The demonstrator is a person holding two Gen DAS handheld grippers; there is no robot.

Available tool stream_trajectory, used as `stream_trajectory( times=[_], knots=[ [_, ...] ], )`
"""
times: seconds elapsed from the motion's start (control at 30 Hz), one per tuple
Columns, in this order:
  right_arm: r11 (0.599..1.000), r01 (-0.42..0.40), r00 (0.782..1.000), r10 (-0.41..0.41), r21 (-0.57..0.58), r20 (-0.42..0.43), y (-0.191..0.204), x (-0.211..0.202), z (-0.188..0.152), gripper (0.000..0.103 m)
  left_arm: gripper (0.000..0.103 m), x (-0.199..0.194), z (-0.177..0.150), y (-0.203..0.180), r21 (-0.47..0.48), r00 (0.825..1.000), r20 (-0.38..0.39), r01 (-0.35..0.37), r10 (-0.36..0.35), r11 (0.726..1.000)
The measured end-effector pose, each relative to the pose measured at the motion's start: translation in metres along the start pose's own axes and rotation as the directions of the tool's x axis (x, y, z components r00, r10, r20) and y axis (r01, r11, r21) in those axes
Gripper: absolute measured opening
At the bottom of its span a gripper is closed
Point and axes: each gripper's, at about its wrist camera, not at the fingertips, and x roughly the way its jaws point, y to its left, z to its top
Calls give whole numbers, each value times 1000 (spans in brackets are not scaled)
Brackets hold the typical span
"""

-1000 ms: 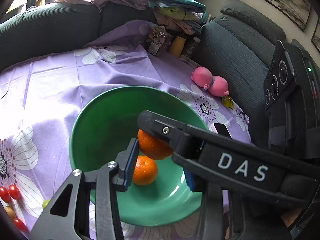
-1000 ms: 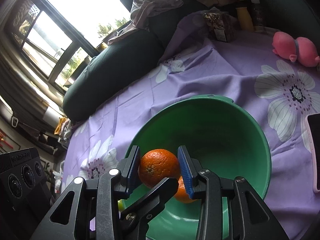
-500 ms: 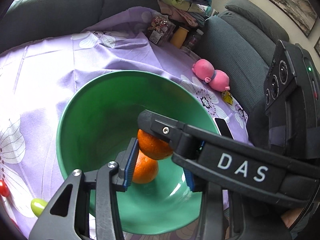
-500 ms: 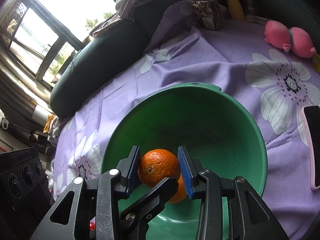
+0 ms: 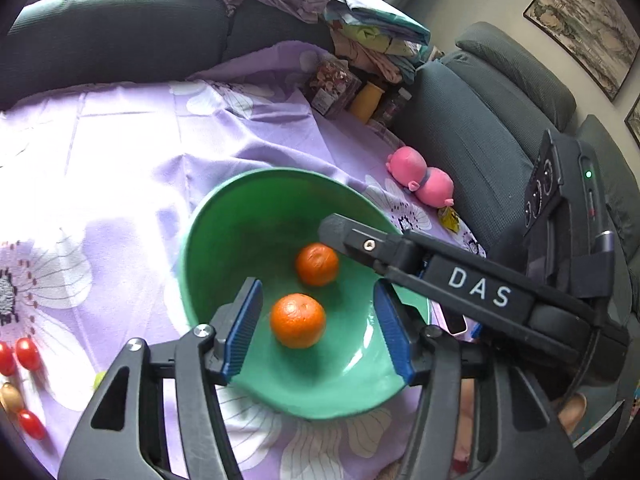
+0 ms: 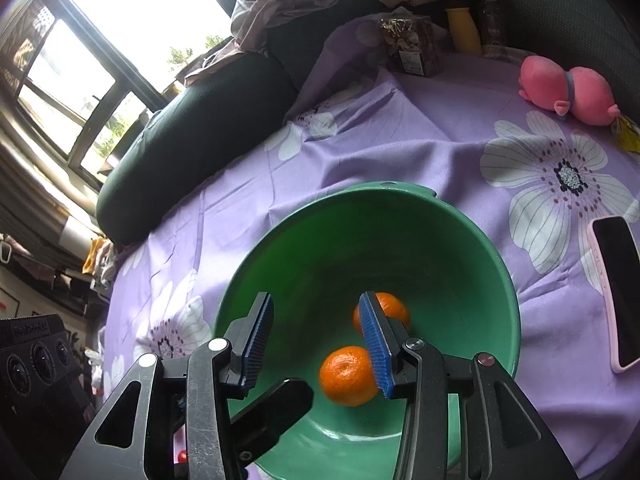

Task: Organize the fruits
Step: 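Open the right gripper to release the orange into the bowl, then move the left tool to the green lime and close around it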

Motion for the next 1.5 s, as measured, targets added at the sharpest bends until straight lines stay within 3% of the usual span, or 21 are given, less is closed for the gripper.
stream_trajectory(
  times=[0.2,0.27,0.37,0.43,0.53,0.67,0.77,0.93,1.1,1.27,1.33,1.5],
  knots=[
    [998,31,999,-29,-59,34,18,-6,-2,51,63,-61,-8,44,-104,986,84,-138,147,985],
    [997,5,1000,-3,-78,28,25,-6,-3,51,64,-81,-14,64,-152,962,93,-240,256,959],
    [994,-17,1000,19,-112,14,40,-3,-7,51,64,-109,-28,97,-218,909,98,-377,405,900],
    [989,-38,999,37,-143,-9,53,2,-11,51,63,-122,-38,121,-282,880,81,-430,467,858],
    [975,-89,995,80,-206,-51,76,9,-20,51,62,-130,-51,146,-345,862,25,-468,506,813],
    [949,-187,978,155,-255,-140,106,25,-35,51,62,-122,-61,153,-338,906,-2,-399,423,853],
    [934,-198,971,146,-297,-188,125,40,-47,51,61,-103,-65,142,-308,944,-37,-323,328,895],
    [936,-175,968,106,-307,-229,133,58,-57,51,60,-69,-68,113,-223,964,-100,-264,247,938],
    [940,-158,971,92,-302,-222,126,59,-56,50,52,-44,-71,117,-313,976,-155,-196,153,929],
    [945,-160,970,97,-285,-224,121,58,-54,50,49,-37,-69,119,-371,977,-150,-196,150,908],
    [943,-161,969,96,-291,-227,122,59,-55,50,40,-32,-69,124,-414,980,-154,-178,124,893],
    [937,-173,965,100,-305,-242,126,62,-59,50,39,-40,-70,123,-423,982,-125,-185,145,887]
  ],
)
